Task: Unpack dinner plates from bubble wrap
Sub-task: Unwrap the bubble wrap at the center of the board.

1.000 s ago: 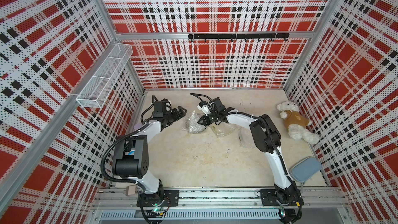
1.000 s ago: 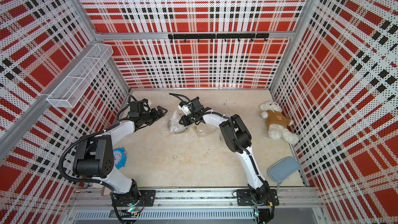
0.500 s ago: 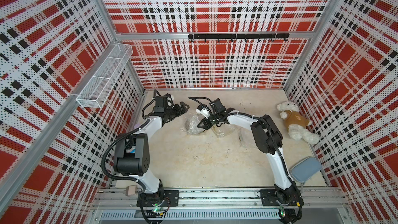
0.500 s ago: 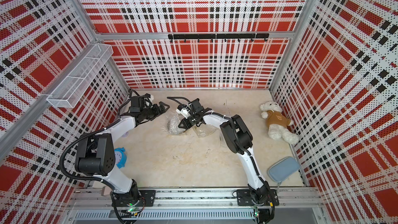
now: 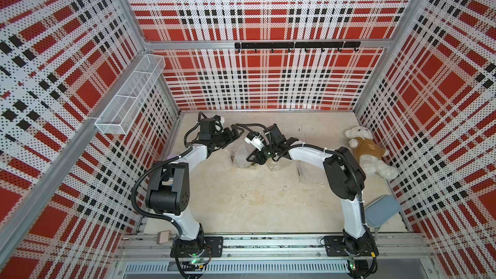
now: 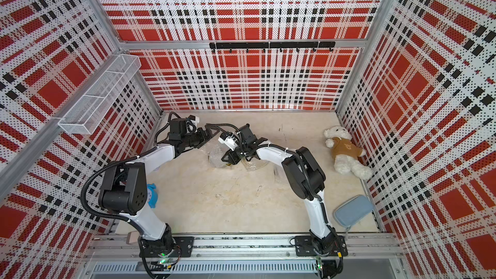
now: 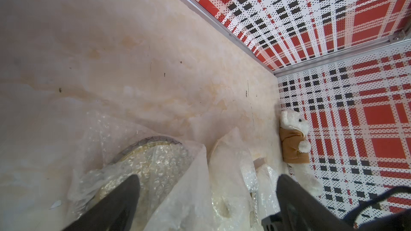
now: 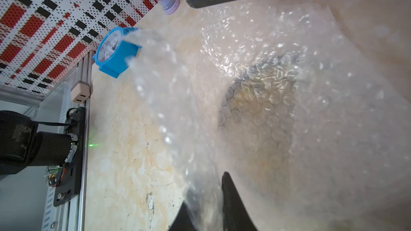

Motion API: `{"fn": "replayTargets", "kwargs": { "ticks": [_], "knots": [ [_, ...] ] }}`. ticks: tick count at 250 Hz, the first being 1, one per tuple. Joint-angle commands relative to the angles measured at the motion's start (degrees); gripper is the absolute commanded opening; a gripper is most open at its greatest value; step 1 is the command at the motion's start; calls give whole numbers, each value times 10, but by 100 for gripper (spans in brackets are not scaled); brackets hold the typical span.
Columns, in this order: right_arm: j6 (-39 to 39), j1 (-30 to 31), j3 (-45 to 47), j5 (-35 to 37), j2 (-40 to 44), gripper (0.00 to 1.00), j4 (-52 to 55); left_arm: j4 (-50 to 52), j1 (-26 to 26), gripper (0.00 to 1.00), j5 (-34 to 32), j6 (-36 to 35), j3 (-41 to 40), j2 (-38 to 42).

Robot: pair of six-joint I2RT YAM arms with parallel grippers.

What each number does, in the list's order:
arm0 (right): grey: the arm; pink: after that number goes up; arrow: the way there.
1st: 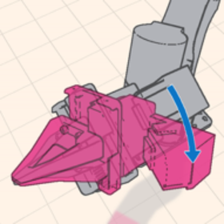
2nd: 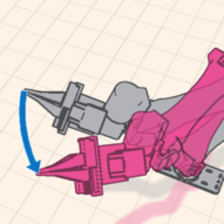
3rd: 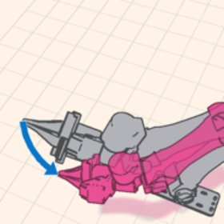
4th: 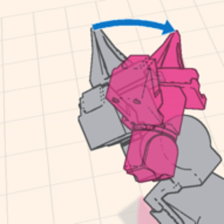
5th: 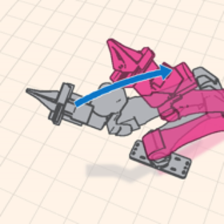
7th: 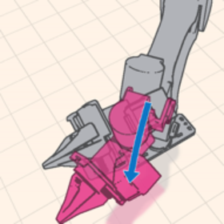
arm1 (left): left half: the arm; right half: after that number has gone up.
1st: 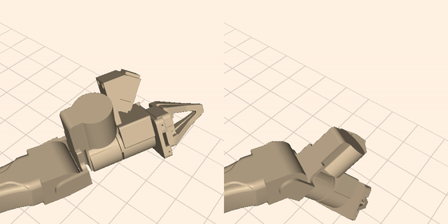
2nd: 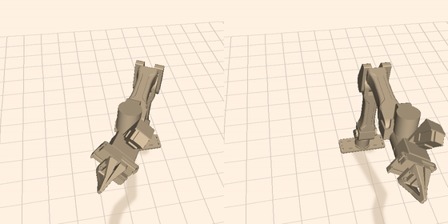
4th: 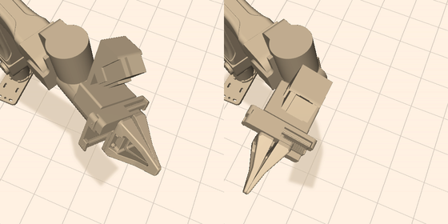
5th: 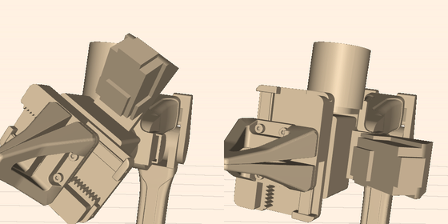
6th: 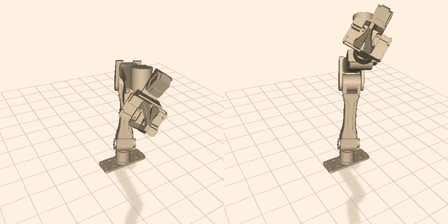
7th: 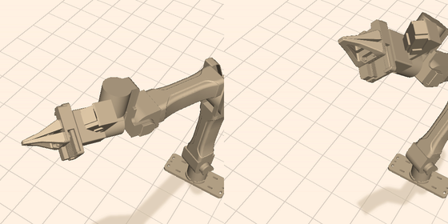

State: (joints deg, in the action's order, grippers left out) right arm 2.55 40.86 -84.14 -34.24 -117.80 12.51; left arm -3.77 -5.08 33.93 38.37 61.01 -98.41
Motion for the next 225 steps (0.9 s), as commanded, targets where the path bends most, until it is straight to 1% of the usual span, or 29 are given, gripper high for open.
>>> {"fn": "replayTargets", "kwargs": {
  "ticks": [1, 47, 67, 76, 87, 95, 121, 198, 225],
  "knots": [
    [20, 27, 35, 52, 20, 21, -43, -56, 9, 98, 18, 38, -14, -8],
    [-3, 53, 102, 130, 37, 23, -103, -65, 16, 97, 25, 43, -20, -6],
    [-13, 55, 115, 144, 42, 28, -113, -65, 18, 97, 28, 42, -23, -4],
    [-16, 55, 120, 147, 45, 32, -119, -65, 19, 97, 29, 41, -24, -3],
    [-19, 55, 126, 148, 49, 43, -124, -65, 21, 97, 29, 41, -26, -3],
    [-22, 55, 132, 148, 52, 48, -127, -65, 21, 97, 29, 41, -28, -2],
    [-36, 56, 156, 148, 69, 59, -150, -64, 23, 97, 30, 39, -34, 1],
    [-70, 64, 215, 141, 136, 65, -185, -65, 20, 97, 35, 37, -42, 5],
    [-77, 63, 217, 146, 152, 67, -192, -65, 14, 97, 38, 41, -43, 9]
  ]
}}
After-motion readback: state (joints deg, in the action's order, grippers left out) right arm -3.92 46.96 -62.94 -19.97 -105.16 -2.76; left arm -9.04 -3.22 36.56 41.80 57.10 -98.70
